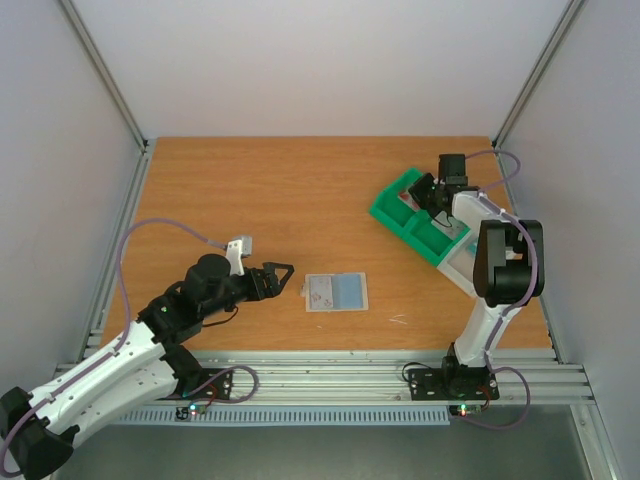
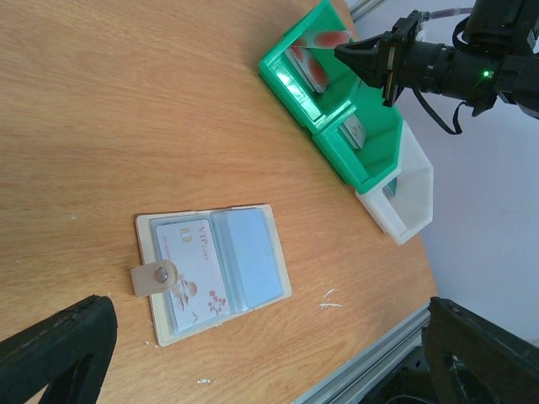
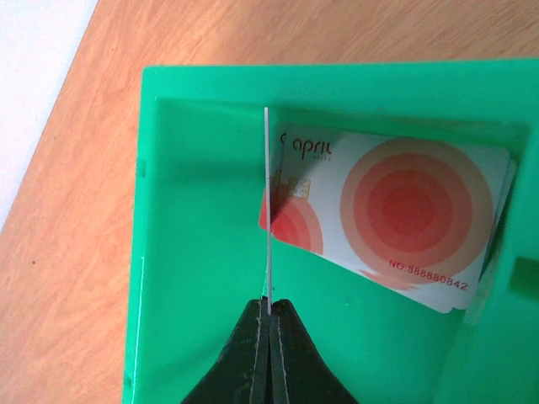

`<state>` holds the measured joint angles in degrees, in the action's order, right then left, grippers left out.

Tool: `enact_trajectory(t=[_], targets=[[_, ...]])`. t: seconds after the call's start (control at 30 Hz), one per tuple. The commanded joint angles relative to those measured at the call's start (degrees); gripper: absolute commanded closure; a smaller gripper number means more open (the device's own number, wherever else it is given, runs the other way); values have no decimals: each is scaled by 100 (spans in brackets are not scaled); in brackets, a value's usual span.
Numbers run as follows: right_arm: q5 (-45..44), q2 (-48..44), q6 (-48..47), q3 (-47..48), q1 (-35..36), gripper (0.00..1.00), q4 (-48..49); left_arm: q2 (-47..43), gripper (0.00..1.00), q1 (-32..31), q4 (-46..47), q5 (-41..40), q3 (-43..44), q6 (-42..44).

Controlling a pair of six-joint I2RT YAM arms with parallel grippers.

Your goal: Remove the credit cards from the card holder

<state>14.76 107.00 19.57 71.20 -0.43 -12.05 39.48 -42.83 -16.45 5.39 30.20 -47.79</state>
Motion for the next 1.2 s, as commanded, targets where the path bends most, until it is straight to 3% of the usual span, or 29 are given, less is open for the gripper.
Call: enact_trajectory(t=[0.0, 0.2, 0.8, 1.17], targets=[[-161, 189, 0, 270, -69, 98, -146, -14, 1, -8, 337, -10, -84, -3], [-219, 236, 23, 315, -90, 89, -279, -38, 1, -7, 321, -11, -84, -2], [-648, 62, -35, 764, -96, 79, -1429, -1, 1, -15, 227, 30, -128, -63], [-565, -611, -82, 723, -83, 73, -2040, 510, 0, -10, 269, 170, -131, -142]])
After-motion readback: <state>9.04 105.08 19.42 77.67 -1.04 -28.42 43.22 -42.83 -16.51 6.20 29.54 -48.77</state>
